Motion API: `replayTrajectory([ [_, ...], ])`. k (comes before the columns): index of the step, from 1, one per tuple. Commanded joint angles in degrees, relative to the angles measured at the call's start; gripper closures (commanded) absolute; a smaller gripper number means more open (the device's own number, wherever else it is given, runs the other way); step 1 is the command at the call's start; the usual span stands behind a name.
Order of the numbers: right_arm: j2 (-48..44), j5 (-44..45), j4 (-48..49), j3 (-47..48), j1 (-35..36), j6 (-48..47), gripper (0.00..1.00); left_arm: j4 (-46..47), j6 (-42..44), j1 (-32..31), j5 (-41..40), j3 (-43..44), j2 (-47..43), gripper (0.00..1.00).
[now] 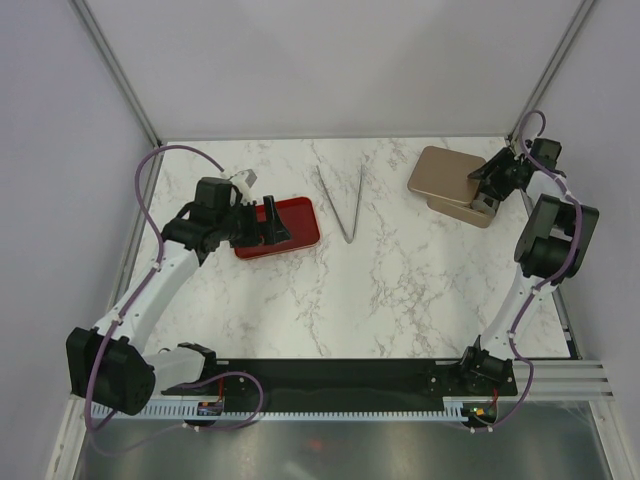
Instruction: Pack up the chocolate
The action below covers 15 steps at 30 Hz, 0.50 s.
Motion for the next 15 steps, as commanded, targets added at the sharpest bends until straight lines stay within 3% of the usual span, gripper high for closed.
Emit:
replayTrajectory([
  [1, 0.55, -0.12, 1.76, 0.82, 0.33, -0.89, 0.36, 1.55, 1.74, 0.25, 0.93, 1.09, 0.77, 0.00],
  [4, 0.81, -1.08, 2.81, 0.37, 0.33, -0.72, 0.38, 1.64, 1.74, 0.25, 1.10, 1.18, 1.03, 0.00],
  [15, 0.29, -1.61, 4.48, -1.30, -0.72, -1.42, 0.70, 1.64, 1.92, 0.25, 0.93, 1.18, 1.38, 0.01],
])
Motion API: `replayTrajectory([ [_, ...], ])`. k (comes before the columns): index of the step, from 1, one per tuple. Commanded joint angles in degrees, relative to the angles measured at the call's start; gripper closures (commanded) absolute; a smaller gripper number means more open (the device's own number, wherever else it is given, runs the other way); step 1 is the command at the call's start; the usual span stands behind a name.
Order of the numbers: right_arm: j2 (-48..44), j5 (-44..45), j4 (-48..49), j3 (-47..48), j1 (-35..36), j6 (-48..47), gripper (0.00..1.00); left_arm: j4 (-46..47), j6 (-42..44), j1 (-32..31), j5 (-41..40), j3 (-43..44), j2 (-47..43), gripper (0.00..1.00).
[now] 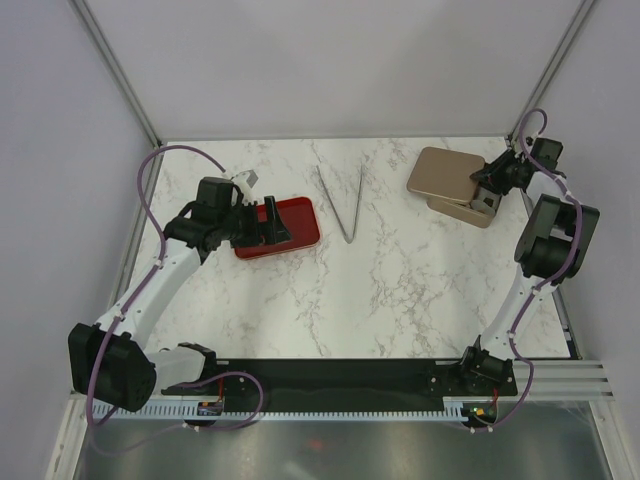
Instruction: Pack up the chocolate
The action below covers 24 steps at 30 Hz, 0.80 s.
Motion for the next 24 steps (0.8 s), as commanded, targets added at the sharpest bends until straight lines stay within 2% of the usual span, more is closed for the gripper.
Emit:
replayTrajectory([
  [1, 0.00, -0.08, 1.75, -1.14, -0.87, -1.79, 0.73, 1.55, 1.92, 0.23, 1.10, 1.18, 0.31, 0.01],
  [7, -1.84, -1.66, 3.25, -2.29, -2.63, -1.53, 0.86, 1.64, 1.92, 0.23, 1.54, 1.26, 0.58, 0.01],
  [24, -7.03, -3.69, 4.92, -6.33, -7.20, -1.00, 0.87, 1.64, 2.18, 0.32, 2.69, 1.53, 0.32, 0.01],
])
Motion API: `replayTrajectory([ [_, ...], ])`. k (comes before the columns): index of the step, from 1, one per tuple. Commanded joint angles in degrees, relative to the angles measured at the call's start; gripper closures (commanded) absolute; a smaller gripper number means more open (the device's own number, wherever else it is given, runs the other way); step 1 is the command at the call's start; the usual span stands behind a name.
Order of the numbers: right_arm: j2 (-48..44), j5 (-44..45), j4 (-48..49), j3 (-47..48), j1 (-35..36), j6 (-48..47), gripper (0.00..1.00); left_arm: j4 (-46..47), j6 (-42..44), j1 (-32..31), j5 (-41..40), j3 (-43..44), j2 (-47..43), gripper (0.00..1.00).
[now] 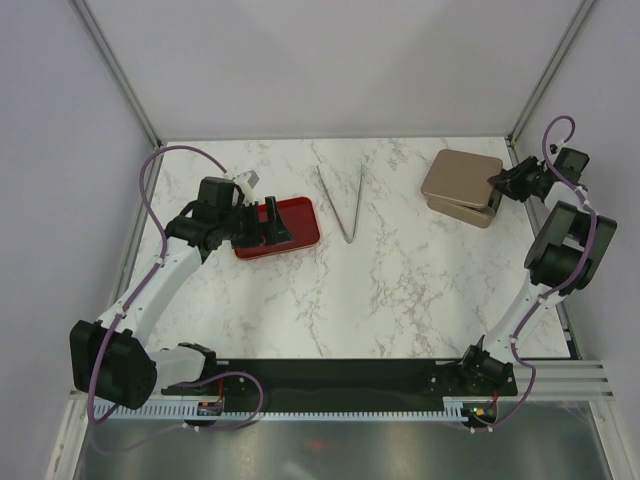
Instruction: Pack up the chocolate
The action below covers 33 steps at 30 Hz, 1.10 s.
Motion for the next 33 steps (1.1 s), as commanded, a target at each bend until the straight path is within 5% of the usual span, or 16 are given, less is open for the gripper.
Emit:
replayTrajectory([
  [1, -3.20, 1.73, 1.31, -0.80, -1.22, -1.52, 0.87, 1.64, 2.07, 0.32, 2.18, 1.53, -0.43, 0.01],
  [26, -6.37, 4.46, 0.87, -4.76, -4.20, -2.05, 0.85, 1.64, 2.07, 0.32, 2.36, 1.44, -0.69, 0.01],
  [33, -7.34, 7.88, -0.36, -5.29, -4.47, -2.93, 0.74, 1.55, 2.07, 0.32, 2.62, 1.53, -0.78, 0.01],
])
